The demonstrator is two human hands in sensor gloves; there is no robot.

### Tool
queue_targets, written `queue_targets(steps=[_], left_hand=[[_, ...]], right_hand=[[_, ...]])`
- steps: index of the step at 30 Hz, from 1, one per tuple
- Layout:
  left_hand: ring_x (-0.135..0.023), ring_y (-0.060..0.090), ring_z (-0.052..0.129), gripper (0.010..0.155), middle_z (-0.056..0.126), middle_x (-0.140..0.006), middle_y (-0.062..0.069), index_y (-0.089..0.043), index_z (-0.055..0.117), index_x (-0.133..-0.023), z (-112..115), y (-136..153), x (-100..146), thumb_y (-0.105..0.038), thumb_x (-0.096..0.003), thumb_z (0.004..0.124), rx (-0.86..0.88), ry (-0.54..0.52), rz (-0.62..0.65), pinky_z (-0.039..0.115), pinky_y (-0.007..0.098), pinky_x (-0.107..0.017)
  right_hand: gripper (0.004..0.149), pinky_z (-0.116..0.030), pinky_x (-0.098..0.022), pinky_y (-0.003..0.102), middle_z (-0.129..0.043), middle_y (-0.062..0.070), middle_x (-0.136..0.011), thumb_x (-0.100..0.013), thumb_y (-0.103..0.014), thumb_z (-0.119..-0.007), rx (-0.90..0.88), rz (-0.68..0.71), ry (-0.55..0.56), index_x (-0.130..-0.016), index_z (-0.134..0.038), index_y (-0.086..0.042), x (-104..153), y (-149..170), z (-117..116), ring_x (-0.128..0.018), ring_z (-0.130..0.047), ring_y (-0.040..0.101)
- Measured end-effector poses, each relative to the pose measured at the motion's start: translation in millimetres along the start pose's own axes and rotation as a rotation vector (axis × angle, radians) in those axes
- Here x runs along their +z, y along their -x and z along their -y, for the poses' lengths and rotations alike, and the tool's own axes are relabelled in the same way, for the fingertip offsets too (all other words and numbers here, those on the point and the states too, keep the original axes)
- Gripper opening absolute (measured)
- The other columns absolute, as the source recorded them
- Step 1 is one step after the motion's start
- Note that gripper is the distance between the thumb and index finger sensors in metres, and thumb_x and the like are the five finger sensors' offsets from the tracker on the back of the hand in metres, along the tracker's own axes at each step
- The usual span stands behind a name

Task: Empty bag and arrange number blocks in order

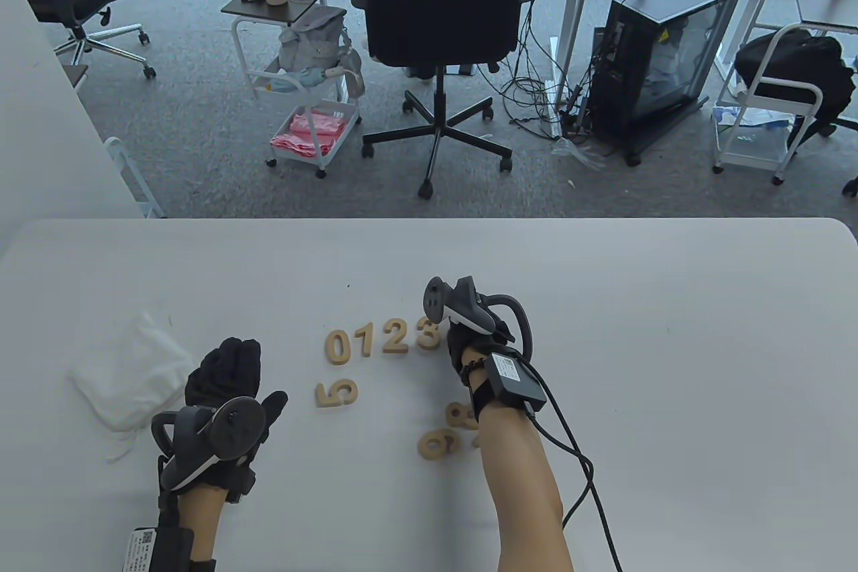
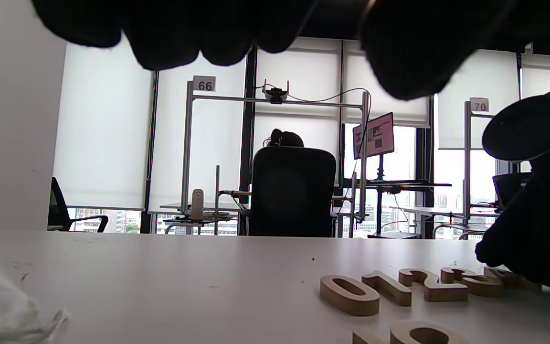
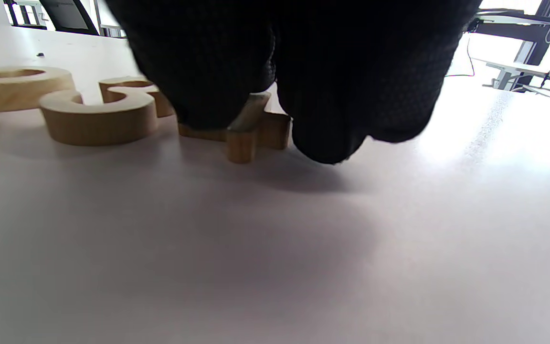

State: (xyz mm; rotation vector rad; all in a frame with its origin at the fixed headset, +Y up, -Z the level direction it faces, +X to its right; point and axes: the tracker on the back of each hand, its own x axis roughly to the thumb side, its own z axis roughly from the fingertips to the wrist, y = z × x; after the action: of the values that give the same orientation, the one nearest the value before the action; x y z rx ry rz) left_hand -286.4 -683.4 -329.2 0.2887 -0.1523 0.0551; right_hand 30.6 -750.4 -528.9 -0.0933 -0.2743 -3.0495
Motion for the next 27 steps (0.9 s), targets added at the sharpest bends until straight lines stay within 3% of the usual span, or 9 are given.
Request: queue_targets(steps=[9, 19, 27], left_hand=[[-0.098, 0.059, 0.067, 0.083, 0.052, -0.112, 0.031, -0.003, 0.051, -0.111, 0, 0, 0, -0.049, -0.0484, 0.080, 0.004, -0.004, 0.007, 0.060, 0.073, -0.068], [-0.098, 0.059, 0.067, 0.083, 0.052, -0.112, 0.032, -0.003, 0.051, -0.111, 1, -4, 0, -0.049, -0.0485, 0.080, -0.005, -0.002, 0.025, 0.060, 0.073, -0.068], [-0.098, 0.059, 0.067, 0.083, 0.052, -0.112, 0.032, -0.003, 0.051, -0.111, 1, -4, 1, -0.049, -0.0485, 0.080, 0.003, -0.007, 0.023, 0.060, 0.073, -0.068]], right_hand=[[0.058, -0.085, -0.060, 0.053, -0.076, 0.020, -0.100, -0.050, -0.036, -0.081, -0.109, 0.045, 0.054, -0.101, -0.071, -0.013, 29, 19, 26, -0.079, -0.094, 0.040], [0.059, -0.074, -0.066, 0.063, -0.069, 0.023, -0.106, -0.051, -0.039, -0.079, -0.222, 0.235, 0.209, -0.103, -0.069, -0.014, 120, 37, 62, -0.089, -0.081, 0.051], [0.061, -0.072, -0.067, 0.064, -0.067, 0.024, -0.107, -0.052, -0.040, -0.078, -0.228, 0.368, 0.314, -0.105, -0.067, -0.013, 169, 11, 85, -0.091, -0.078, 0.052]])
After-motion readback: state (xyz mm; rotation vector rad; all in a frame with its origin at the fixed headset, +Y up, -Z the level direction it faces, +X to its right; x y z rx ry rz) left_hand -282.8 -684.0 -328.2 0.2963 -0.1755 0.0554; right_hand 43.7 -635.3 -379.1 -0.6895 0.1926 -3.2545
